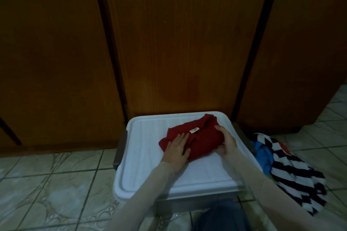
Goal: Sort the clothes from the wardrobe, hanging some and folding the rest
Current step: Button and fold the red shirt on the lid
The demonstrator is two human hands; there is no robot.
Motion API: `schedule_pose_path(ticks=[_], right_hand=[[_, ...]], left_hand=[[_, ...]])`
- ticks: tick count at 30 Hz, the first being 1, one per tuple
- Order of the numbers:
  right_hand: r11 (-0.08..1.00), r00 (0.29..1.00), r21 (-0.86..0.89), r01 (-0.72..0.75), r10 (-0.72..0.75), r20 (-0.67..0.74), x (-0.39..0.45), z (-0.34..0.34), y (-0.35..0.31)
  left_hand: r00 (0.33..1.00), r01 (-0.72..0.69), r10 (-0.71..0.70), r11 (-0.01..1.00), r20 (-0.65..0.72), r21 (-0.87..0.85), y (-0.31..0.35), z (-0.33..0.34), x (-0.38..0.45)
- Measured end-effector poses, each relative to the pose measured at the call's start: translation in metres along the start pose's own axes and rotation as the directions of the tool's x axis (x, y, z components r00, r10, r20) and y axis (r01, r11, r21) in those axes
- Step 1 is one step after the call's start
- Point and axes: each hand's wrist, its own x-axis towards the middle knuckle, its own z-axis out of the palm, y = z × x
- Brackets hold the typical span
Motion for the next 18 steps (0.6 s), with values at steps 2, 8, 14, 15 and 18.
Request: schedule_pose_path(ticks=[2,8,14,15,18], right_hand=[[1.000,0.999,-0.026,-0.010,0.009,-0.044,0.007,-0.013,-0.006],[0.766,0.974,-0.642,-0.030,-0.120,-0.190,0.015,-0.020,-0.020],[0.524,0.916,-0.845,0.112,-0.385,-0.117,0.023,-0.003,-0.021],[0.549,0.912,-0.828,0.111,-0.388,-0.135,0.023,-0.001,-0.022],[0.536,0.935,-0.840,0.084,-0.334,-0.119,0.027,0.003,-0.025]], left_hand=[[0.999,-0.037,0.033,0.992,0.034,0.117,0.000,0.004,0.000],[0.996,-0.080,0.073,0.976,0.043,0.202,-0.012,-0.010,0.008],[0.777,0.402,-0.522,0.841,-0.351,-0.362,0.009,-0.015,0.003],[0.755,0.445,-0.573,0.804,-0.319,-0.394,0.015,-0.017,0.006],[0.730,0.532,-0.642,0.750,-0.236,-0.393,0.026,-0.021,0.021]])
